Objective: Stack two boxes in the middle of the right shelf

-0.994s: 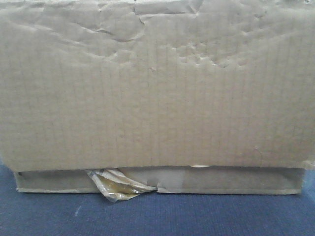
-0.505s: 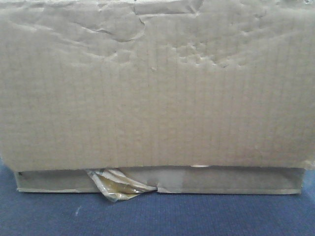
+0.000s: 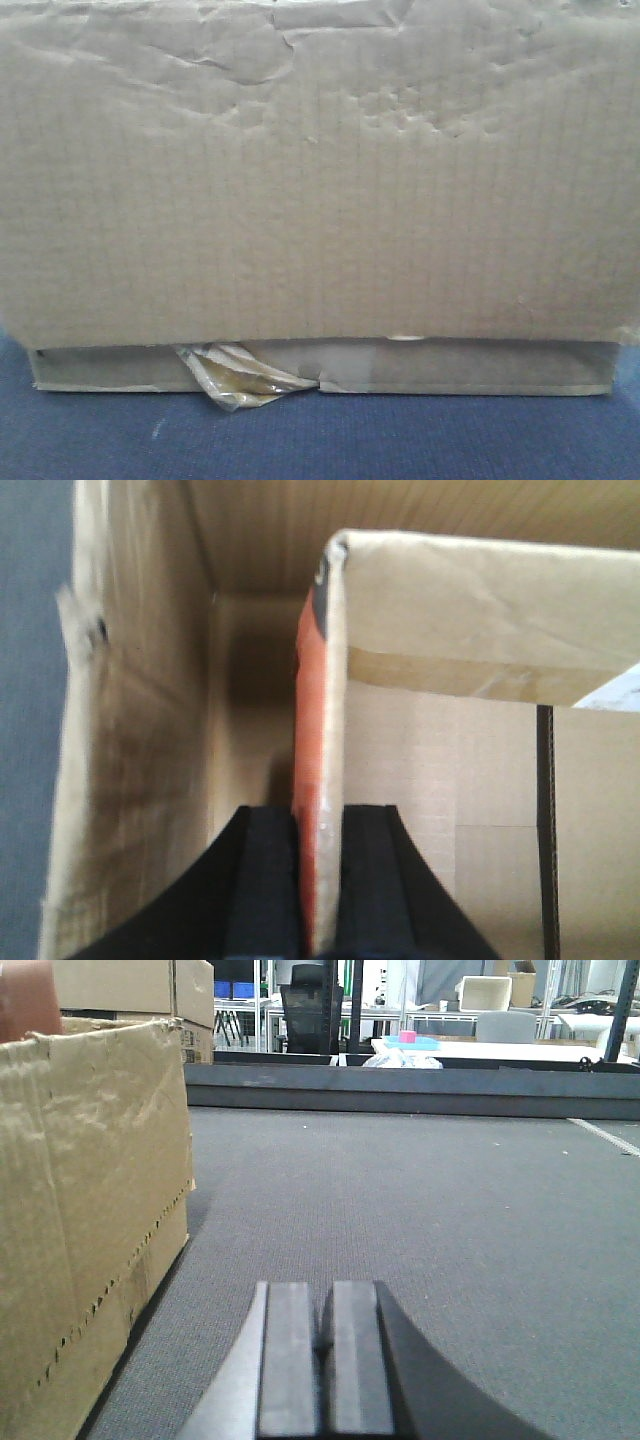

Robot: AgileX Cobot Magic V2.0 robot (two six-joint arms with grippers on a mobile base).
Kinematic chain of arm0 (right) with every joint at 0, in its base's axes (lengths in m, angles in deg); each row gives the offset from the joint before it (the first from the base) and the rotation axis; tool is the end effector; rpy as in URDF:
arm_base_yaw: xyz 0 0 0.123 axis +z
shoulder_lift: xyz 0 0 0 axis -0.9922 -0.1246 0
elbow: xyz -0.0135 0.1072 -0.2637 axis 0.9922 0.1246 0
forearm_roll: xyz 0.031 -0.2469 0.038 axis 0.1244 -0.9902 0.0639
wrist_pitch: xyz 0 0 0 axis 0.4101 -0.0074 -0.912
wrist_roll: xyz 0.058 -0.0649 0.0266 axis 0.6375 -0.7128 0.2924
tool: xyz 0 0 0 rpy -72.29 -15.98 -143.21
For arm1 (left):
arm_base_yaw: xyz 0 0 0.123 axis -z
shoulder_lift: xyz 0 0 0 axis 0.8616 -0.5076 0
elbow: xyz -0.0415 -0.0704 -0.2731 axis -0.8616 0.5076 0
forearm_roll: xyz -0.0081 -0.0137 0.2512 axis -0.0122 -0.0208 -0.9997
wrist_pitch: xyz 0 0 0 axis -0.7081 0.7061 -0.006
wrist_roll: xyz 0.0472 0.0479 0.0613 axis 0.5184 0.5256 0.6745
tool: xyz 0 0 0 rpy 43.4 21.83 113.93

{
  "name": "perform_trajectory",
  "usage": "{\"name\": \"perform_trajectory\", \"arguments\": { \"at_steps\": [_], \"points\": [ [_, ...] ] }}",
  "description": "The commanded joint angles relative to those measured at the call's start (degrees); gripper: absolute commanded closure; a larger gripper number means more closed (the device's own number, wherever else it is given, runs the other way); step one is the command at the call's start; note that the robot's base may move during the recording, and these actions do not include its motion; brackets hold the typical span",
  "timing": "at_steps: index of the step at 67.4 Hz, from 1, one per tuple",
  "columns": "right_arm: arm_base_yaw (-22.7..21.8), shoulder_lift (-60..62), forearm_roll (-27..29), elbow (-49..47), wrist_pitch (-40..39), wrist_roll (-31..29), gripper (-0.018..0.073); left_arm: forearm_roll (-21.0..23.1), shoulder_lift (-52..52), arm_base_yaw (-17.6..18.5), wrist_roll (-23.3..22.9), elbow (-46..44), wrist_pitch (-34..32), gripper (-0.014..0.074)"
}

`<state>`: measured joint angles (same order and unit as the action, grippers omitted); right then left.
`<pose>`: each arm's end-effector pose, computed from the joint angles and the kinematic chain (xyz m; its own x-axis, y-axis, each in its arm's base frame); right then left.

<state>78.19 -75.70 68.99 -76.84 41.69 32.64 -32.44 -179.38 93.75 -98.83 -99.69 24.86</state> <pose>0.0567 -0.0042 0.2049 -0.0046 0.0238 -0.9997 0.0767 0.9968 0.0234 0.3165 -0.1832 0.3812 -0.8380 -0.0525 -0.5431 -0.0349 0.9985 -0.0427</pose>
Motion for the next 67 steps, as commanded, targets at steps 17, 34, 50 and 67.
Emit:
{"name": "perform_trajectory", "arguments": {
  "at_steps": [17,34,50,67],
  "points": [
    [-0.3,0.2,0.0,0.0,-1.2,-0.1,0.0727,1.9,0.3,0.1,-1.0,1.5,-1.1,0.0594],
    [-0.3,0.2,0.0,0.0,-1.2,-0.1,0.0727,4.6,0.3,0.1,-1.0,1.5,-1.1,0.0230],
    [-0.3,0.2,0.0,0.0,-1.2,-0.1,0.0727,1.4,0.8,0.1,-1.0,-2.8,-1.1,0.0204],
    [-0.3,0.2,0.0,0.0,-1.2,-0.1,0.0727,-4.2,5.4,0.1,1.1,-10.7,-1.1,0.0204]
  ]
}}
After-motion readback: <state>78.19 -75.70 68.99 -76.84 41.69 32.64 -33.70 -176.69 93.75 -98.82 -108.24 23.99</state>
